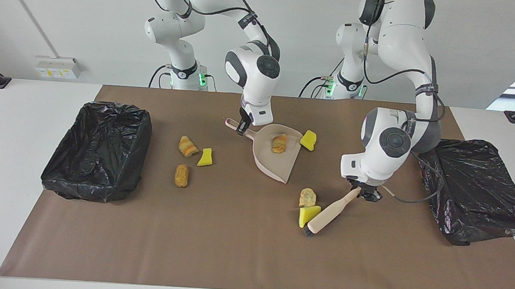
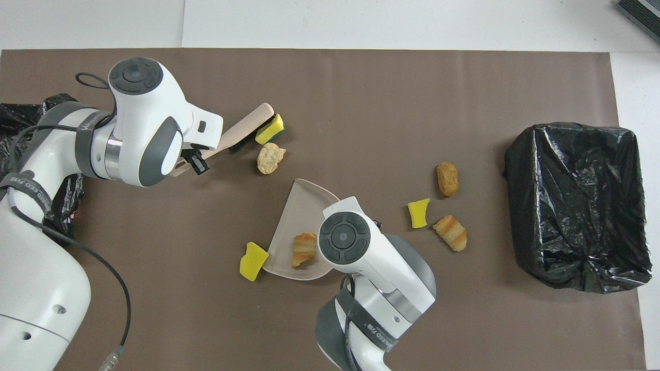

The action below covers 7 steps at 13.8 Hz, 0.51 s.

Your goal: Sweep and dump trash in bin

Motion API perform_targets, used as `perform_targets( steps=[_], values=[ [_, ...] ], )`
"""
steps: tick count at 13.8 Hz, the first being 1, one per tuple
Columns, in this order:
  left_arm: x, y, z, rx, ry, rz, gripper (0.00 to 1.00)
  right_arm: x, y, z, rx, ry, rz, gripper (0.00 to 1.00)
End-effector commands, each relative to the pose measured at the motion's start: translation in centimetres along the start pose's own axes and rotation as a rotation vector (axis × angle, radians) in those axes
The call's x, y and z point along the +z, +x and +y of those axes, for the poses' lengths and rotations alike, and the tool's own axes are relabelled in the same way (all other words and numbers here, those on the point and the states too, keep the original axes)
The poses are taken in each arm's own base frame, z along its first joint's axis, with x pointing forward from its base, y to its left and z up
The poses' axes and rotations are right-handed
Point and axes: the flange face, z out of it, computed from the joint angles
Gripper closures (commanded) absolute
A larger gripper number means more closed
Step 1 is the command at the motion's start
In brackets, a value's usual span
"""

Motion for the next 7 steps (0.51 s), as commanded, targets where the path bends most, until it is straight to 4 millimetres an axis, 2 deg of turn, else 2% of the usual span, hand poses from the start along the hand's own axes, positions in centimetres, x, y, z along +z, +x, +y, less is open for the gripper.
perform_targets(
  steps=[1, 2, 4, 6, 7],
  values=[
    [-0.4, -3.6, 6.0, 0.077, -0.023, -0.055, 1.00, 0.6, 0.0, 0.1, -0.033, -0.019, 0.002, 1.00],
    [0.1, -4.2, 8.6, 0.104, -0.033, -0.074, 1.00, 0.6, 0.0, 0.1, -0.033, -0.019, 0.002, 1.00],
    [-0.1, -5.4, 11.3, 0.127, -0.044, -0.094, 1.00, 0.6, 0.0, 0.1, -0.033, -0.019, 0.002, 1.00],
    [-0.7, -4.7, 13.9, 0.157, -0.060, -0.130, 1.00, 0.6, 0.0, 0.1, -0.032, -0.019, 0.002, 1.00],
    [-1.8, -4.5, 15.0, 0.169, -0.058, -0.129, 1.00, 0.6, 0.0, 0.1, -0.033, -0.019, 0.002, 1.00]
  ],
)
